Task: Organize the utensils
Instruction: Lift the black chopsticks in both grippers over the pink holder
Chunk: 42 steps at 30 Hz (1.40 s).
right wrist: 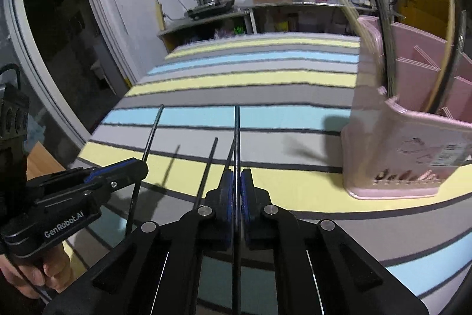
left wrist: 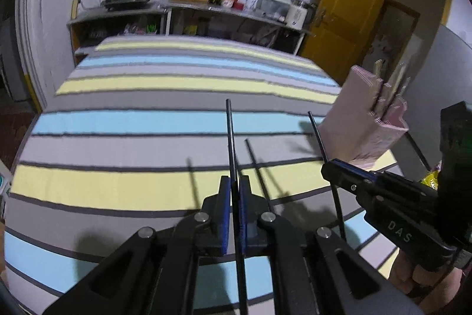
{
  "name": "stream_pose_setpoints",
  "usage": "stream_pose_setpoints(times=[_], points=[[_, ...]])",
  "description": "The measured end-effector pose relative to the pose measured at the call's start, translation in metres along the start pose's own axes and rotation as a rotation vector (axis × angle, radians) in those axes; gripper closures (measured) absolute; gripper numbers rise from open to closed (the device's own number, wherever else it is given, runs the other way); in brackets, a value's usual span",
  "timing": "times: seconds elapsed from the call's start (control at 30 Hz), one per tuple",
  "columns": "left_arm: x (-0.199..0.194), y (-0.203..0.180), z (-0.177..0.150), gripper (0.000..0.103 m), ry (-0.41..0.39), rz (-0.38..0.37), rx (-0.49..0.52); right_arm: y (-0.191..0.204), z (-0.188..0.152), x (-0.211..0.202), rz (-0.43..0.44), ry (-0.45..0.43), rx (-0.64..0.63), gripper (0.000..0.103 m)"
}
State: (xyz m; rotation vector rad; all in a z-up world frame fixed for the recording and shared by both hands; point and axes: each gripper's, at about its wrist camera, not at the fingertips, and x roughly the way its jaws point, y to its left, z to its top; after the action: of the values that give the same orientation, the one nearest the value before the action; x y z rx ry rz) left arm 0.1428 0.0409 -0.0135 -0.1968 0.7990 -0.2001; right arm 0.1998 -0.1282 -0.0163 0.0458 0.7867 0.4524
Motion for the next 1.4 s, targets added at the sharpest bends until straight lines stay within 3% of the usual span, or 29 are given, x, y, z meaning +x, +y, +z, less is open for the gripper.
stream_pose_setpoints(times=[0.73, 1.4], points=[[-0.087, -0.038, 0.041, 0.098, -0.167, -0.124, 0.089, -0.019, 0.018, -0.103, 0.014, -0.210, 0.052, 0.098], [-0.053, -0.093, 0.061, 0.098, -0.093, -0.228, 0.151, -0.061, 0.015, -0.141, -0.041, -0.272, 0.124, 0.098]])
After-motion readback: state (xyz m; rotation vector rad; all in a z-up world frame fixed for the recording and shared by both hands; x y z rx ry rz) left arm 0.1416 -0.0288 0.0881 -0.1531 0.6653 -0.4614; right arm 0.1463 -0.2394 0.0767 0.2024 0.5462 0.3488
